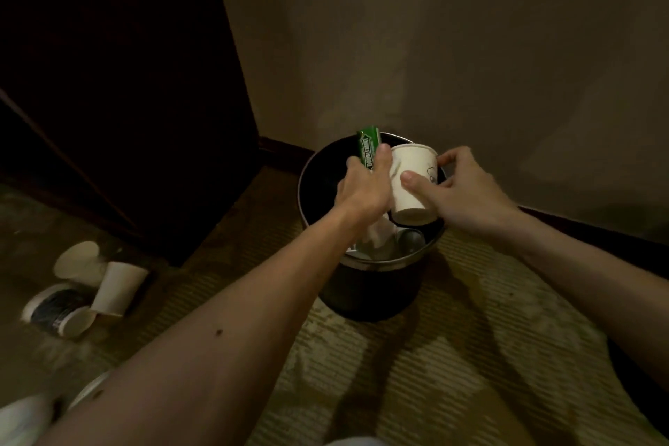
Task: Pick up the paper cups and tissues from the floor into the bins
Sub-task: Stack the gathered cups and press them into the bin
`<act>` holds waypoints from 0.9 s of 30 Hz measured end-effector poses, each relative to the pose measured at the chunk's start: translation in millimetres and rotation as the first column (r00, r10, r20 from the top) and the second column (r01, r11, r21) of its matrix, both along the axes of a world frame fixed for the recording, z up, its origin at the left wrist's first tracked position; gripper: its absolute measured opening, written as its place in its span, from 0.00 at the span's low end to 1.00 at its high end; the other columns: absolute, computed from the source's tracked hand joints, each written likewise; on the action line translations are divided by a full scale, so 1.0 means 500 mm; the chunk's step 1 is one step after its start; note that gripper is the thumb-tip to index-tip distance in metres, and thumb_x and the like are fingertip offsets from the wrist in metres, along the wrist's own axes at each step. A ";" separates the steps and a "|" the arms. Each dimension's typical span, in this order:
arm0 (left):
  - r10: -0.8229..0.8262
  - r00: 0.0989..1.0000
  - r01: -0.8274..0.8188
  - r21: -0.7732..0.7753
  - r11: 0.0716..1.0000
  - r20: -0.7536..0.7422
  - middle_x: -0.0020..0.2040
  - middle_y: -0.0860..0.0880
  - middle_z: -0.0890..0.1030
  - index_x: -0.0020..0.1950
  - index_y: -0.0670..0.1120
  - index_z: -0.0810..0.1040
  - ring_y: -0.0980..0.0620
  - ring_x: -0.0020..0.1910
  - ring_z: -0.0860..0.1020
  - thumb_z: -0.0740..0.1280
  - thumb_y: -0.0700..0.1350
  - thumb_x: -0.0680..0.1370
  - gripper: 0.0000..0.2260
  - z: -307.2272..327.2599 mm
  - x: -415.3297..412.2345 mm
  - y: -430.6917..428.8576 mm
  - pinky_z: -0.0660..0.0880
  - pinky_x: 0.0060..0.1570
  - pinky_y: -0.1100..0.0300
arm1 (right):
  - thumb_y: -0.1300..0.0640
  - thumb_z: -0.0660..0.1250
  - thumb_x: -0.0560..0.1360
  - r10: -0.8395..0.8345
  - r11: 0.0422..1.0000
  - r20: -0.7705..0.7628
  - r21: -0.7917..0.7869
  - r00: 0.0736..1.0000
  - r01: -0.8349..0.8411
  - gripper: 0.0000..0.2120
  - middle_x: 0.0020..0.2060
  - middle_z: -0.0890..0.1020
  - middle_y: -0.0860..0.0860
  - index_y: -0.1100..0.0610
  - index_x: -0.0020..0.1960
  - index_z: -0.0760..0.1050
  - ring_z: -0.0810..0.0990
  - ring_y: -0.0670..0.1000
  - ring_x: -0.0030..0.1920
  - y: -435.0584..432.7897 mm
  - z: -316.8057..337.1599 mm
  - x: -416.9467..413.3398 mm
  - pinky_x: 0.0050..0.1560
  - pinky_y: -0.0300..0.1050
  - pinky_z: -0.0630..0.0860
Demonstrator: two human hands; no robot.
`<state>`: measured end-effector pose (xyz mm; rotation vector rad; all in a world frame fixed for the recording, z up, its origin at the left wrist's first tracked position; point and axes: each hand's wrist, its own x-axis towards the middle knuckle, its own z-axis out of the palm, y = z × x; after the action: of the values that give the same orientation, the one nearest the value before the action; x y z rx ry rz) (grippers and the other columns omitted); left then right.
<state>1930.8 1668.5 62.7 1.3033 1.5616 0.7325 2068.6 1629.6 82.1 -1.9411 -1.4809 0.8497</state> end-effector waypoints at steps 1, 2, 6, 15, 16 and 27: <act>-0.001 0.999 0.000 -0.029 1.000 -0.036 0.67 0.42 0.73 0.76 0.44 0.60 0.42 0.63 0.74 0.51 0.65 0.81 0.32 -0.010 0.005 0.005 0.72 0.61 0.46 | 0.35 0.66 0.73 0.019 1.000 0.064 0.005 0.998 -0.019 0.24 0.51 0.78 0.50 0.47 0.59 0.63 0.80 0.46 0.41 0.003 -0.004 0.006 0.30 0.39 0.72; -0.002 0.998 -0.002 -0.070 0.998 -0.067 0.68 0.41 0.72 0.76 0.43 0.61 0.40 0.64 0.74 0.50 0.66 0.81 0.33 -0.020 0.005 0.009 0.72 0.64 0.45 | 0.34 0.65 0.73 0.043 0.999 0.132 0.009 0.990 -0.045 0.25 0.52 0.78 0.51 0.49 0.61 0.65 0.79 0.47 0.42 0.006 -0.006 0.010 0.31 0.40 0.72; -0.072 0.992 0.043 -0.255 0.966 -0.105 0.55 0.38 0.81 0.64 0.39 0.73 0.41 0.47 0.82 0.54 0.60 0.82 0.26 -0.048 -0.024 0.020 0.81 0.39 0.52 | 0.35 0.62 0.76 0.140 0.986 0.320 0.046 0.937 -0.162 0.26 0.41 0.82 0.50 0.57 0.55 0.79 0.78 0.45 0.39 0.011 -0.007 -0.004 0.33 0.42 0.70; -0.264 0.927 0.258 -0.057 0.964 -0.266 0.47 0.47 0.82 0.54 0.46 0.80 0.49 0.47 0.80 0.59 0.52 0.83 0.13 -0.003 -0.086 0.010 0.78 0.49 0.55 | 0.44 0.63 0.79 0.222 0.962 0.151 0.125 0.963 -0.241 0.08 0.41 0.82 0.40 0.45 0.47 0.79 0.80 0.38 0.39 -0.040 -0.015 -0.002 0.39 0.36 0.75; -0.269 0.906 0.283 -0.006 0.959 -0.326 0.43 0.49 0.81 0.52 0.47 0.80 0.52 0.43 0.80 0.61 0.52 0.83 0.12 0.014 -0.101 0.004 0.77 0.40 0.61 | 0.45 0.64 0.78 0.238 0.954 0.134 0.156 0.962 -0.257 0.06 0.42 0.81 0.39 0.44 0.49 0.78 0.79 0.37 0.40 -0.050 -0.015 -0.012 0.39 0.35 0.74; -0.193 0.581 0.514 0.172 0.840 -0.791 0.26 0.54 0.73 0.29 0.50 0.72 0.57 0.25 0.73 0.65 0.53 0.76 0.16 0.263 -0.408 -0.227 0.67 0.26 0.60 | 0.46 0.68 0.74 0.693 0.699 -0.059 0.297 0.719 -0.650 0.06 0.38 0.79 0.46 0.47 0.46 0.74 0.78 0.44 0.38 -0.143 0.045 -0.376 0.41 0.52 0.78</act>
<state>1726.6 1555.0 194.1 2.3771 1.7075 0.2059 1880.8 1558.3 104.7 -1.0747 -2.1169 1.0208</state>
